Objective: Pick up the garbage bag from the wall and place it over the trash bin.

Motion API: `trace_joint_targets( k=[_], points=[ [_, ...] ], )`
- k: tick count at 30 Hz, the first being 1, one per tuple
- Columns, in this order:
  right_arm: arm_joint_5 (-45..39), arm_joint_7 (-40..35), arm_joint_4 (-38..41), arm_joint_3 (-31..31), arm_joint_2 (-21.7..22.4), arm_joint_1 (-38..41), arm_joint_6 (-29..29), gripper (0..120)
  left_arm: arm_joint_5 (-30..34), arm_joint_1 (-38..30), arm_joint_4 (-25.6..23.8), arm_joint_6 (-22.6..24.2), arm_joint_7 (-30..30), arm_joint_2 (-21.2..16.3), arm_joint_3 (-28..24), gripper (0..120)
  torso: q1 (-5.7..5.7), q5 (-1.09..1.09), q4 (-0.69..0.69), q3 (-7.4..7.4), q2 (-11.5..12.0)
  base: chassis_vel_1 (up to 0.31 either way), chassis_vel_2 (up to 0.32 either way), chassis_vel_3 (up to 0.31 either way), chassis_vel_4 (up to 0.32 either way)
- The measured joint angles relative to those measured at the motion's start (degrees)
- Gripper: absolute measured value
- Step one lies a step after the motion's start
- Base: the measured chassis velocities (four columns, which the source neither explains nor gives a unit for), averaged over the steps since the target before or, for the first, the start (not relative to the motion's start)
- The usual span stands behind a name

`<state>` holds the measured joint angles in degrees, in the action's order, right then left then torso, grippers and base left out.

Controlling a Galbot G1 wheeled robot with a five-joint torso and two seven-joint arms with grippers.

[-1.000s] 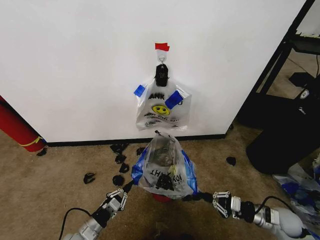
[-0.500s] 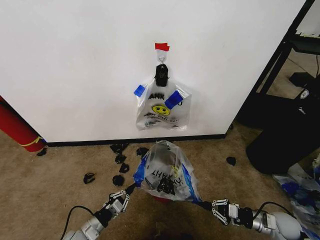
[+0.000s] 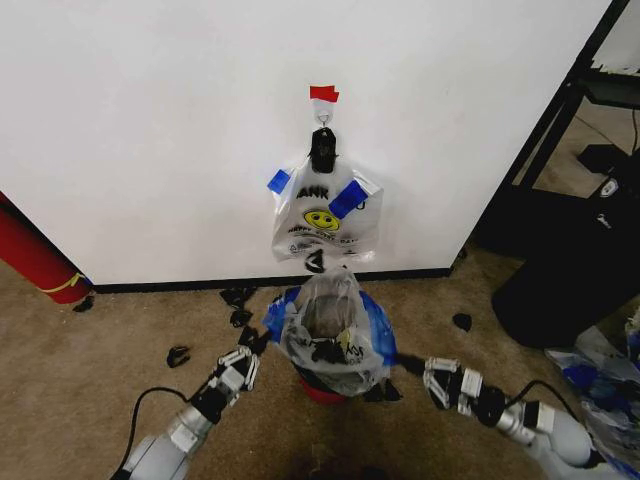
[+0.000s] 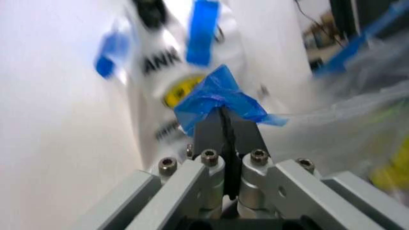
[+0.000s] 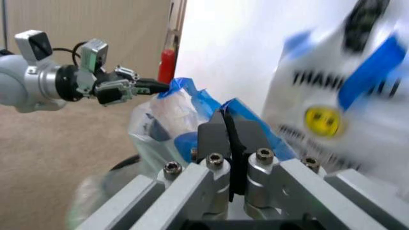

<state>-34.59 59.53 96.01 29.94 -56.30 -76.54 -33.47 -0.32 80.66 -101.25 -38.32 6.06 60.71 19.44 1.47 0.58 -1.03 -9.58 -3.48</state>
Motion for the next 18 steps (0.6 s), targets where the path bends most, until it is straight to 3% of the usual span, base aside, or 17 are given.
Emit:
trace_joint_targets(
  k=[7,18],
  points=[
    [0.2,-0.8,2.2,2.1,1.3,4.1,1.7,0,4.4,-1.2,-4.5,1.8,-0.2,0.7,1.4,0,0.0,-0.01,0.0,0.0,0.0,0.0,0.0,0.0,0.0],
    [1.2,-3.1,2.4,4.1,3.1,6.4,1.8,0,8.5,-4.0,-4.4,1.2,-2.6,3.1,1.3,0,0.0,-0.01,-0.01,0.0,0.0,0.0,0.0,0.0,0.0]
  ],
)
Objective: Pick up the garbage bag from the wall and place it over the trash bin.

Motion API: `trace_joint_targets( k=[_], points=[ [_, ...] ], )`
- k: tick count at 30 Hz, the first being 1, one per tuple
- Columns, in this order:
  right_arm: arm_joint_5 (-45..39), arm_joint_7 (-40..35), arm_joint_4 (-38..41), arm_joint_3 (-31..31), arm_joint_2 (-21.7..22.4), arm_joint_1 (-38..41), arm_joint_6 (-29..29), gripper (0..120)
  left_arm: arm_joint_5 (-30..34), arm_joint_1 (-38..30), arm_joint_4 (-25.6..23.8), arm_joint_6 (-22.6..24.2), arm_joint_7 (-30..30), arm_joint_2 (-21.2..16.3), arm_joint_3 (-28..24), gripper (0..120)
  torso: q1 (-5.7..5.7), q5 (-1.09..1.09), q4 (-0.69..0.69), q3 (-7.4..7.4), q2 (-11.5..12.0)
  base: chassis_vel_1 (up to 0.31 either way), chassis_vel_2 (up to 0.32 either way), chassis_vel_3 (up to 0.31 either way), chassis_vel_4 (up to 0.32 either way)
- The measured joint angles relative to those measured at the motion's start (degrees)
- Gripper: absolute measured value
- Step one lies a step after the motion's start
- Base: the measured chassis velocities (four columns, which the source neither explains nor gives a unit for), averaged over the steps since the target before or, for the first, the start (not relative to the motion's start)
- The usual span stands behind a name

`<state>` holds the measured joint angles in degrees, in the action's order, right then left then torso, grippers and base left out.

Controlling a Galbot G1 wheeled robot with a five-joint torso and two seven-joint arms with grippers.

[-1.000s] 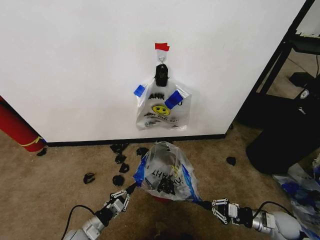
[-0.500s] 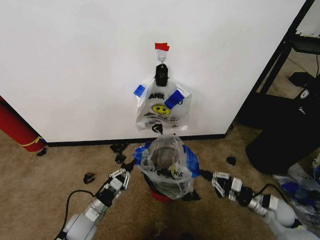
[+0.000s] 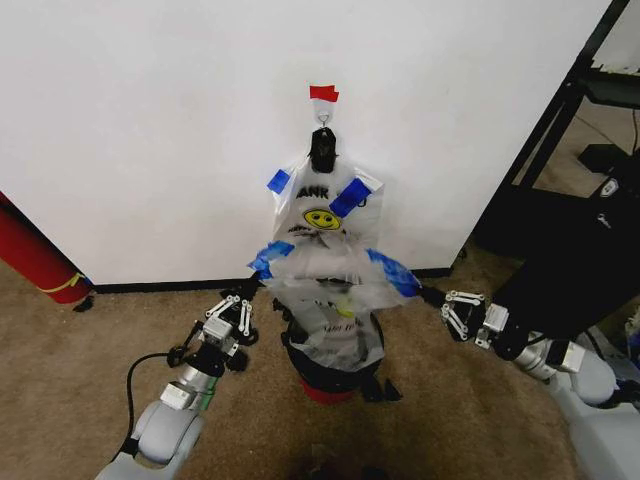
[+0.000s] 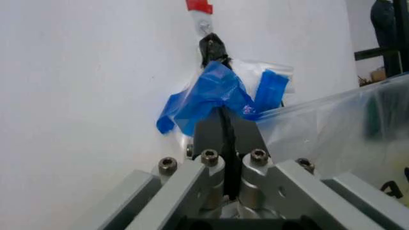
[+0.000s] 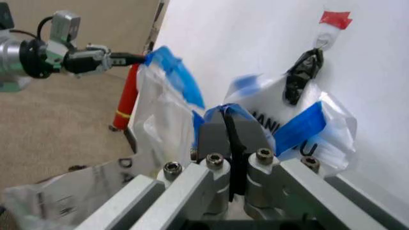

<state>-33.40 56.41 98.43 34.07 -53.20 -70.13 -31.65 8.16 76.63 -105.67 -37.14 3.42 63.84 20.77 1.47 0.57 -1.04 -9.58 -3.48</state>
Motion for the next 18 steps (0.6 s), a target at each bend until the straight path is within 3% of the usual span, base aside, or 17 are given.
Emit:
trace_joint_targets(
  k=[10,18],
  points=[
    [8.9,5.8,-3.8,-0.8,-4.3,-2.7,-4.4,0,-2.1,2.1,6.0,-5.1,1.9,0.5,-0.5,0,0.0,0.0,0.0,0.0,0.0,0.0,0.0,0.0,0.0],
    [10.9,8.1,-5.3,-1.1,-5.6,-5.3,-5.9,0,-5.1,6.8,7.7,-9.2,4.5,-0.1,0.3,0,0.0,0.01,0.01,0.01,0.0,0.0,0.0,0.0,0.0]
  ],
)
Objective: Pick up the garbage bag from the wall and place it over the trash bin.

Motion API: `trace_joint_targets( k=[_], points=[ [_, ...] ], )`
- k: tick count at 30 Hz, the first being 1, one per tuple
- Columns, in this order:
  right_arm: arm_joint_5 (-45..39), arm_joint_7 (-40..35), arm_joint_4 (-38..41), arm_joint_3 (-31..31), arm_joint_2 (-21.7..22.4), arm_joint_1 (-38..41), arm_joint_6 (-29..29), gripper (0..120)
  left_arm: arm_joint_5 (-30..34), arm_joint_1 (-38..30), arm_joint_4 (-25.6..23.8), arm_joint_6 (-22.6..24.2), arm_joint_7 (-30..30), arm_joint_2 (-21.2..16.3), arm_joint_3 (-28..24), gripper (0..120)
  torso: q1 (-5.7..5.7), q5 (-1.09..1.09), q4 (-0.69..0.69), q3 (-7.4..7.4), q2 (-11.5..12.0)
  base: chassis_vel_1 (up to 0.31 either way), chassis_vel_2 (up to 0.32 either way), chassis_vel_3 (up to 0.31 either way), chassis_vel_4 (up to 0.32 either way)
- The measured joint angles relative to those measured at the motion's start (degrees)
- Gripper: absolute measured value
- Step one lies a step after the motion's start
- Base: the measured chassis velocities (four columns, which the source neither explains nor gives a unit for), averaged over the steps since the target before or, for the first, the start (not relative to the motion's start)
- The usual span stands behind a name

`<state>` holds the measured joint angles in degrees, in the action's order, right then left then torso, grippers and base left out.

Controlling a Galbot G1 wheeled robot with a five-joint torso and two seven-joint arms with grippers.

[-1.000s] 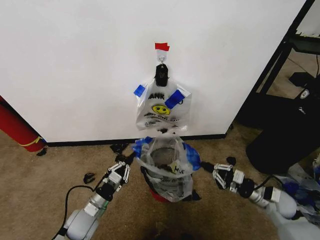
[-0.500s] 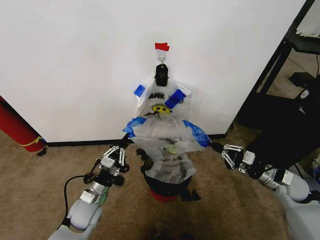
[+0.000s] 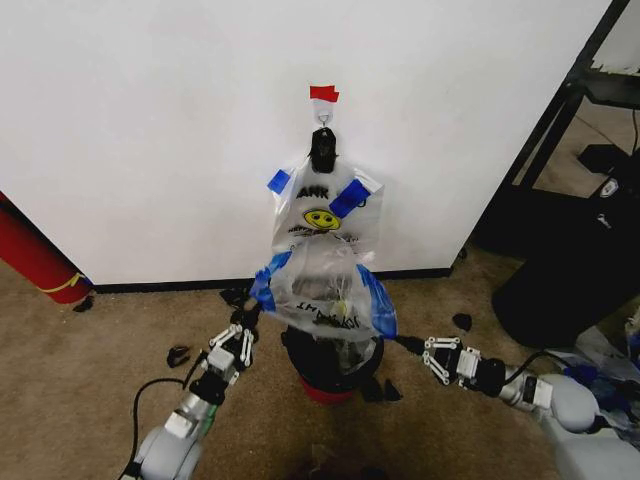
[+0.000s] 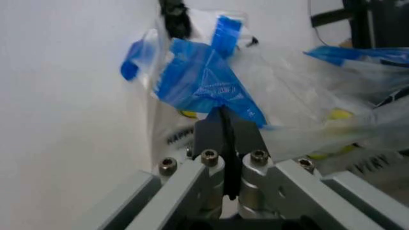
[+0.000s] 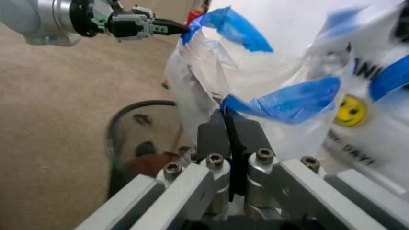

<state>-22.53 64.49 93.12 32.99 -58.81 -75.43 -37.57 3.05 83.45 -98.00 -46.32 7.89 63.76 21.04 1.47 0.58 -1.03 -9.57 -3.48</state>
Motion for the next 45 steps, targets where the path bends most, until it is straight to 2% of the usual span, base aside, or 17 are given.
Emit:
trace_joint_targets(
  k=[4,8,14,17,22,23,29,33,39,45],
  points=[
    [-0.8,0.3,1.0,-0.1,0.8,-2.1,0.0,0,-1.5,2.6,-1.0,-0.7,1.1,-1.0,0.2,0,0.0,-0.01,0.0,0.0,0.0,0.0,0.0,0.0,0.0],
    [-2.4,1.6,3.5,0.5,3.9,-6.1,0.3,0,-6.6,6.6,-3.4,-1.0,2.0,-3.6,-0.1,0,0.0,0.0,0.0,0.0,0.0,0.0,0.0,0.0,0.0],
    [-3.2,4.6,4.4,2.7,5.2,-9.1,0.8,0,-12.1,7.5,-4.9,-1.0,2.4,-4.5,-0.1,0,0.0,0.0,-0.01,0.0,0.0,0.0,0.0,0.0,0.0],
    [-3.2,5.8,3.1,3.2,4.5,-9.3,0.5,0,-14.3,6.7,-3.7,-1.0,2.1,-4.2,-0.1,0,0.0,0.0,-0.01,0.0,0.0,0.0,0.0,0.0,0.0],
    [-2.8,6.7,-0.8,3.1,2.3,-8.8,-1.0,0,-19.8,4.0,2.0,-0.9,-2.0,-2.9,0.1,0,0.0,0.0,-0.01,0.0,0.0,0.0,0.0,0.0,0.0],
    [-2.8,6.7,-0.8,3.1,2.3,-8.8,-1.0,0,-19.8,4.0,2.0,-0.9,-2.0,-2.9,0.1,0,0.0,0.0,-0.01,0.0,0.0,0.0,0.0,0.0,0.0],
    [-2.6,6.3,-6.8,2.1,0.3,-6.6,-3.0,0,-22.3,0.8,9.1,-0.7,-5.1,-1.9,0.2,0,0.0,0.0,-0.01,-0.01,0.0,0.0,0.0,0.0,0.0],
    [-2.6,5.1,-9.4,1.4,-0.6,-5.7,-3.7,0,-22.4,0.2,11.0,-0.8,-5.3,-1.9,0.2,0,0.0,0.0,-0.01,0.0,0.0,0.0,0.0,0.0,0.0],
    [-2.8,4.3,-11.3,0.5,-2.2,-5.3,-4.3,0,-22.4,0.1,11.6,-0.8,-5.3,-2.0,-0.3,0,0.0,0.0,-0.01,-0.01,0.0,0.0,0.0,0.0,0.0],
    [-2.7,4.8,-9.0,-0.3,-2.7,-6.9,-4.2,0,-21.4,1.0,9.2,-0.8,-3.2,-3.2,-1.1,0,0.0,0.0,0.0,0.0,0.0,0.0,0.0,0.0,0.0]
  ],
)
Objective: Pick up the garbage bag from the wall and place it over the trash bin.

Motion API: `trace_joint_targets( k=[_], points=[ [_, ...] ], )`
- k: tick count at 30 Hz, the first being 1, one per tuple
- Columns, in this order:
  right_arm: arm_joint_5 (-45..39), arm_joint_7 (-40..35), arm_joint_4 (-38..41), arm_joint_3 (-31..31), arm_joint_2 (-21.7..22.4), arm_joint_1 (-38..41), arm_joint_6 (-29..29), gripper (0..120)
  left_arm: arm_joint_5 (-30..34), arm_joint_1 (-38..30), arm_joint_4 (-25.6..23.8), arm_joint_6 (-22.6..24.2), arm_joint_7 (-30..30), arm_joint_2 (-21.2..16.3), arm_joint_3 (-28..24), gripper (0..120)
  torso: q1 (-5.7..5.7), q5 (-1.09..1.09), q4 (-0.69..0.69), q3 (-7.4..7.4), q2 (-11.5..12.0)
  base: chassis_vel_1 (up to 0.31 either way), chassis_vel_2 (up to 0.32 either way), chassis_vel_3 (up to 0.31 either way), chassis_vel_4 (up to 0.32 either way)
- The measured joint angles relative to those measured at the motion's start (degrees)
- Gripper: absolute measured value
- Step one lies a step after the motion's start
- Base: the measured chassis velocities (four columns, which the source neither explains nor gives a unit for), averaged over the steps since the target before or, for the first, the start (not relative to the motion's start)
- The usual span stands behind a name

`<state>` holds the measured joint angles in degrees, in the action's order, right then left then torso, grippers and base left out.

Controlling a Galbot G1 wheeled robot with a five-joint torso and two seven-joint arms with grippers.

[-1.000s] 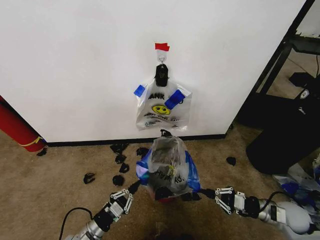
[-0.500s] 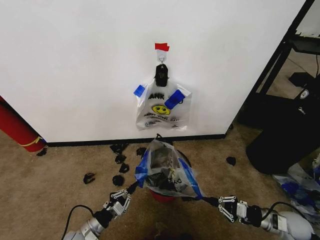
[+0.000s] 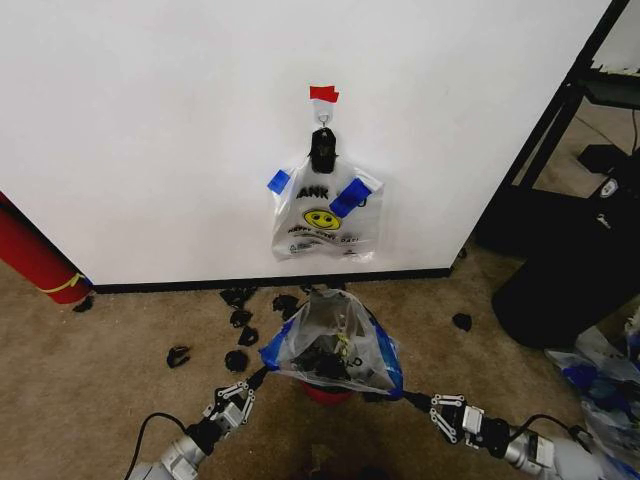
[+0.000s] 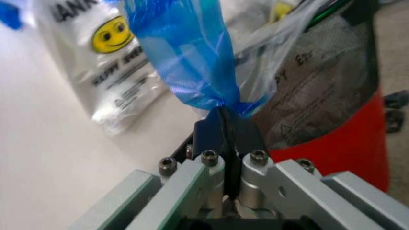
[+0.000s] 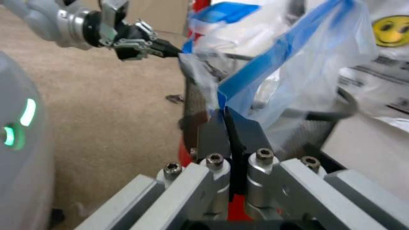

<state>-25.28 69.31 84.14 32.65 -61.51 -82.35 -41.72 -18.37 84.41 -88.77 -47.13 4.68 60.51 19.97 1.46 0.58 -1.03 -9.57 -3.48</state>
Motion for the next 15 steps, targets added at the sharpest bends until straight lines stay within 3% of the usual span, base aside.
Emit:
trace_joint_targets(
  k=[15],
  points=[
    [1.1,4.9,-0.4,1.5,0.8,-1.8,0.3,0,-2.6,-4.3,3.2,0.2,0.6,-2.9,-0.6,0,0.0,0.0,-0.01,0.0,0.0,0.0,0.0,0.0,0.0]
  ],
)
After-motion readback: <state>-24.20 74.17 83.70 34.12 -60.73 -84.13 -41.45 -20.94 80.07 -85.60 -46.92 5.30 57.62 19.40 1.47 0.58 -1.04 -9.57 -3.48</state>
